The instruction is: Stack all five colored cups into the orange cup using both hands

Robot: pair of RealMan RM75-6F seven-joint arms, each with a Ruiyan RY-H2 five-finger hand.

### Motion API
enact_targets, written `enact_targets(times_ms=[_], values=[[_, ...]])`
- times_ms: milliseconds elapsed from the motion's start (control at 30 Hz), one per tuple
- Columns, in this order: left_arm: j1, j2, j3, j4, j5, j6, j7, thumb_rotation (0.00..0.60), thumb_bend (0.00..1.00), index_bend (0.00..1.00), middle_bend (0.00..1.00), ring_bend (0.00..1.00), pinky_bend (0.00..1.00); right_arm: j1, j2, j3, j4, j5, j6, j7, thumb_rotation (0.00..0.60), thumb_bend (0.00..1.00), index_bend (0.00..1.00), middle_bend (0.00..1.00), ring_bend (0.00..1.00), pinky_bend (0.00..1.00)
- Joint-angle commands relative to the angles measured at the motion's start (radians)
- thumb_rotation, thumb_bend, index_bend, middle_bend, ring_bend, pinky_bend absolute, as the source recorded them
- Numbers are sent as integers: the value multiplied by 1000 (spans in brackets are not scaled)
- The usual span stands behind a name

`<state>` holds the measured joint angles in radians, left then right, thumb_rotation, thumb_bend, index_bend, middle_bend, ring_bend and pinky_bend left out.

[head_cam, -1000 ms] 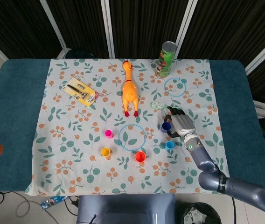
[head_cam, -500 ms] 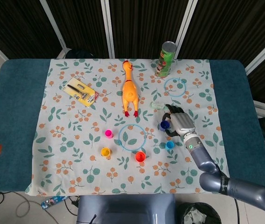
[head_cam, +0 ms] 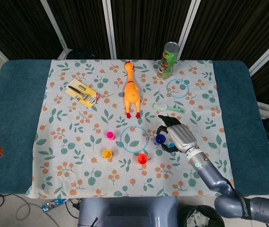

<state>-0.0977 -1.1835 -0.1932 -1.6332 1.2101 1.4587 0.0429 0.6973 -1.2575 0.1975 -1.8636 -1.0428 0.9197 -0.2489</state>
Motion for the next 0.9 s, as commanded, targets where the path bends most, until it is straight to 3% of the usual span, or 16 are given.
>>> enact_targets(times_ms=[33,433,900], values=[[0,0,0,0,-1,-1,0,600,231,42,0,0,0,-49,28,-54,-80,-91,50,2,600,427,414,3,9,101],[-1,3,-3,2,-10,-7,-6,600,231,42,0,0,0,-91,-54,-140,-89,-226,110,-51,600,428,414,3,9,101],[0,7,-6,2,-14,-8,-16,600,231,42,0,0,0,-80,-150,-132,-46,-243,117,-88,600,428,414,3,9,101]])
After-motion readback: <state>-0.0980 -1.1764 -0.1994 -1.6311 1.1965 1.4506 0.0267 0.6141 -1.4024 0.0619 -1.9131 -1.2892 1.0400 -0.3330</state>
